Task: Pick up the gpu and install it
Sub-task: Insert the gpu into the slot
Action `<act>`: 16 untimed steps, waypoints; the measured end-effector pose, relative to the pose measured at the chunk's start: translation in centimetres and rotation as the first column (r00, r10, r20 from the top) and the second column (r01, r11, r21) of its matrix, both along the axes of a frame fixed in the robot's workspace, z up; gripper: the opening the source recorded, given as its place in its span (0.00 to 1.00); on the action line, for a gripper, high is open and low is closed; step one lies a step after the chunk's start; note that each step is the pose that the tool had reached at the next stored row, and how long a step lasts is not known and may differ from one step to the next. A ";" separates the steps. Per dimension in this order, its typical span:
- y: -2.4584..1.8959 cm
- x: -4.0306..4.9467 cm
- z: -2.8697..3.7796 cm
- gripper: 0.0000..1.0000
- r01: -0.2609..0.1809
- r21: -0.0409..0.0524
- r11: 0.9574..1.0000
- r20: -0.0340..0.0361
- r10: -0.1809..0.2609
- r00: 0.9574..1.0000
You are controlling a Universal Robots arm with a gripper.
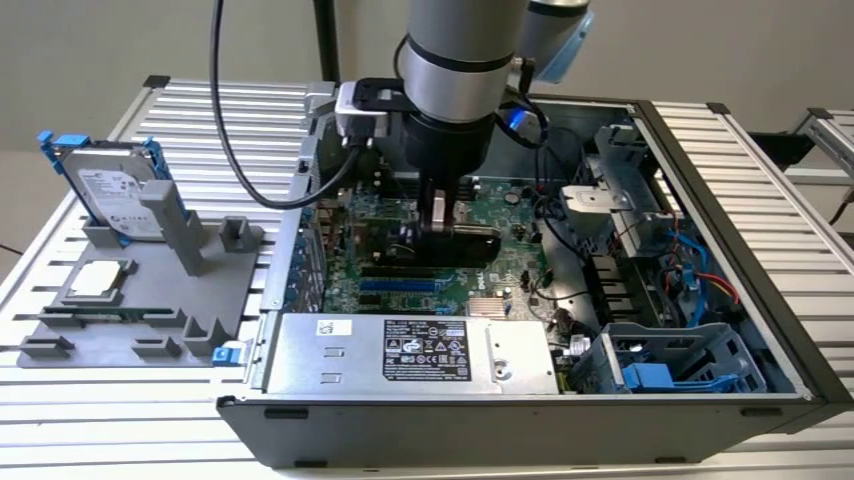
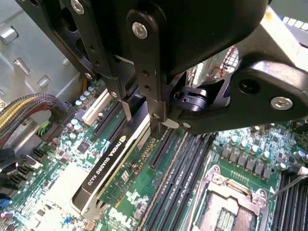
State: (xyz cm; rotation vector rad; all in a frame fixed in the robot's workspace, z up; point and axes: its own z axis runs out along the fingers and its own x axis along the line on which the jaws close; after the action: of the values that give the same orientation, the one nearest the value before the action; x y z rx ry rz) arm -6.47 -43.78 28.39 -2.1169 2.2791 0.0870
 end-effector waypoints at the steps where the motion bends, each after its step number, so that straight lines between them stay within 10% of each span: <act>1: -0.11 0.00 -0.03 0.00 0.000 0.000 1.000 -0.003 0.000 1.000; 16: -1.33 -1.03 -0.27 0.00 0.000 0.000 1.000 -0.004 0.000 1.000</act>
State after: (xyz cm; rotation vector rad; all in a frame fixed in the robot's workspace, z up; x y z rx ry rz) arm -7.50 -45.11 28.12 -2.1187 2.2812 0.0917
